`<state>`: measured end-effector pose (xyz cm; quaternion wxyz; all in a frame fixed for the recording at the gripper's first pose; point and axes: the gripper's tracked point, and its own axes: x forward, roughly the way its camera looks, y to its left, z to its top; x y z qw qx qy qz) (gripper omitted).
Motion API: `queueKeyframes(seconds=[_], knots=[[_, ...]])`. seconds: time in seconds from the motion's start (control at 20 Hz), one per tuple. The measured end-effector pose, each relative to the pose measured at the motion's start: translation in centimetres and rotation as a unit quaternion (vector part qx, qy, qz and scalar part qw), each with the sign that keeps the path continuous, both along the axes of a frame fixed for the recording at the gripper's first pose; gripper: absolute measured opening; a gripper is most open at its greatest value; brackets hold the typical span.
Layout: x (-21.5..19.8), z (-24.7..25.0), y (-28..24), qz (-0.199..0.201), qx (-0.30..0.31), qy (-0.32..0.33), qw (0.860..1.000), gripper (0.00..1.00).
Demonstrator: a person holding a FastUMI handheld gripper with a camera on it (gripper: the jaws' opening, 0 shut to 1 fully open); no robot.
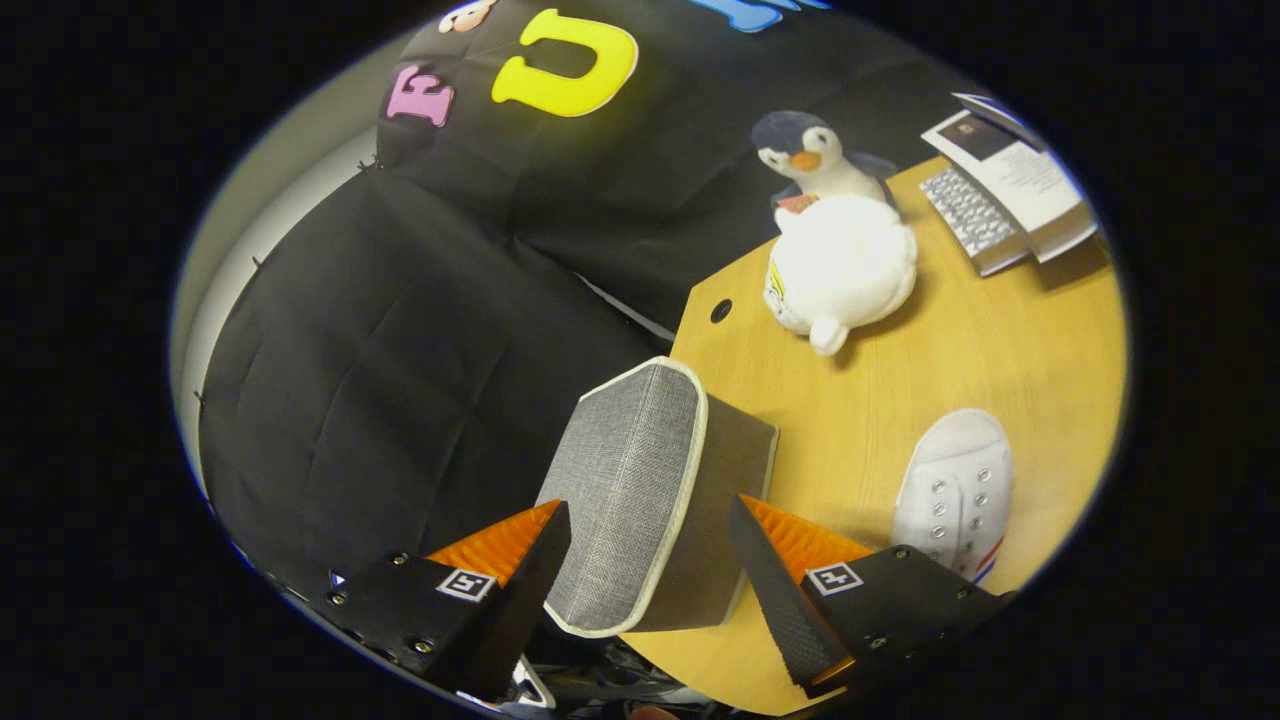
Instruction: Open the storage box then place both shoes into the box .Put the left shoe in first, then the right shoe, with the right side of both shoes facing outward in a uniform manner.
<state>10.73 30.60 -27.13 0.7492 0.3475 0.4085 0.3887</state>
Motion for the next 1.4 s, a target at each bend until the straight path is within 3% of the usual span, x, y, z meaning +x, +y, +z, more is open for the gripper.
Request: queueKeyframes(seconds=[0.3,0.6,0.65,0.7,0.8,0.9,1.0,1.05,1.4], knots=[[-0.1,-2.6,3.8,0.017,0.047,0.072,0.996,0.97],[-0.5,-2.7,5.6,0.041,0.082,0.087,0.992,0.95],[-0.7,-2.4,5.6,0.046,0.091,0.091,0.991,0.86],[-0.6,-1.9,5.5,0.048,0.1,0.089,0.99,0.85],[-0.6,-1.6,5.5,0.057,0.11,0.082,0.989,0.73],[0.0,-1.2,5.8,0.062,0.118,0.076,0.988,0.74],[0.2,-1.3,5.7,0.049,0.122,0.096,0.987,0.29],[0.1,-0.5,5.6,0.051,0.135,0.107,0.984,0.2],[-0.7,5.1,6.4,0.094,0.151,0.071,0.981,0.2]])
